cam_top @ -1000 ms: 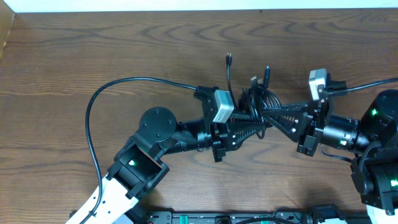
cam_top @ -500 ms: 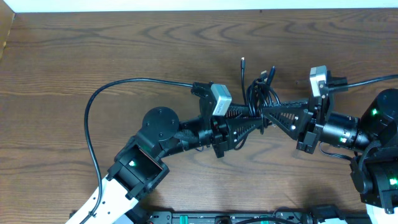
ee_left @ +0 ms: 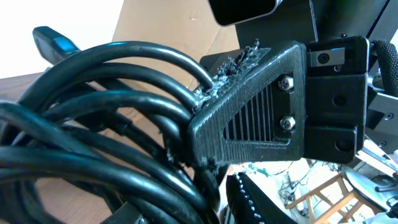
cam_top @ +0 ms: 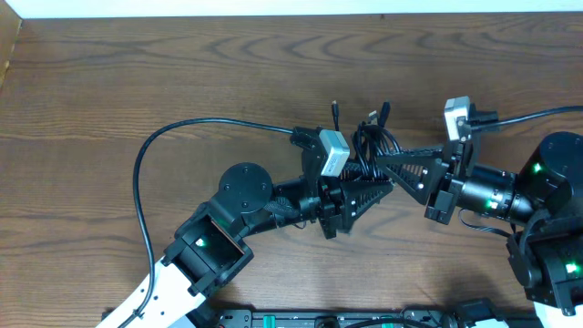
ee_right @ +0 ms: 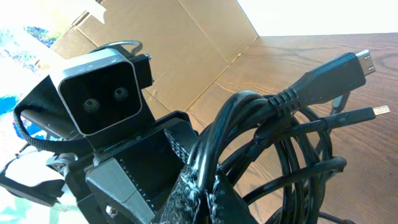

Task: Untangle cables
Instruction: 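Hold the bundle with both grippers and pull slightly apart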

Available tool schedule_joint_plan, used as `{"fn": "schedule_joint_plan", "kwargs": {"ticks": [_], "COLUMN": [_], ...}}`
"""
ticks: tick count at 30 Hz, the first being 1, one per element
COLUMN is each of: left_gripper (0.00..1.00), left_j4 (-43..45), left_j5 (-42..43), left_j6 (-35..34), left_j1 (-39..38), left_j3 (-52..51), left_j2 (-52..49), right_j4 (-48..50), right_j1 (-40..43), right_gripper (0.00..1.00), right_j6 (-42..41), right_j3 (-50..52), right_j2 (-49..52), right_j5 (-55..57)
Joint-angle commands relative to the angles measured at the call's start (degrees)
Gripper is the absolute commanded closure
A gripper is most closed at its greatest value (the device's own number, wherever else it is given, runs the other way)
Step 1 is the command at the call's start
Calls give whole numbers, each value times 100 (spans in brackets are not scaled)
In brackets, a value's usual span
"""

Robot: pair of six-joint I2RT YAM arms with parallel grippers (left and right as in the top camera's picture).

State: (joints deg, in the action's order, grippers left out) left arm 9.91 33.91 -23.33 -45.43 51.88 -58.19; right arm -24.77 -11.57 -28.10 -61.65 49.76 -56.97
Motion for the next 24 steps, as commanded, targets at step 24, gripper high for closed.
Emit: {"fn": "schedule_joint_plan", "kwargs": {"ticks": [24], "left_gripper": [93], "left_j4": [-214], "left_j5": [-632], "left_j6": [-28], "left_j1": [-94], "left_j3": [129], "left_j2": [238], "right_j4": [-472], "right_j1": [275], "right_gripper": [99], "right_j6": [616], "right_j3": [-48], "right_j2": [-72], "right_j5": [260]}}
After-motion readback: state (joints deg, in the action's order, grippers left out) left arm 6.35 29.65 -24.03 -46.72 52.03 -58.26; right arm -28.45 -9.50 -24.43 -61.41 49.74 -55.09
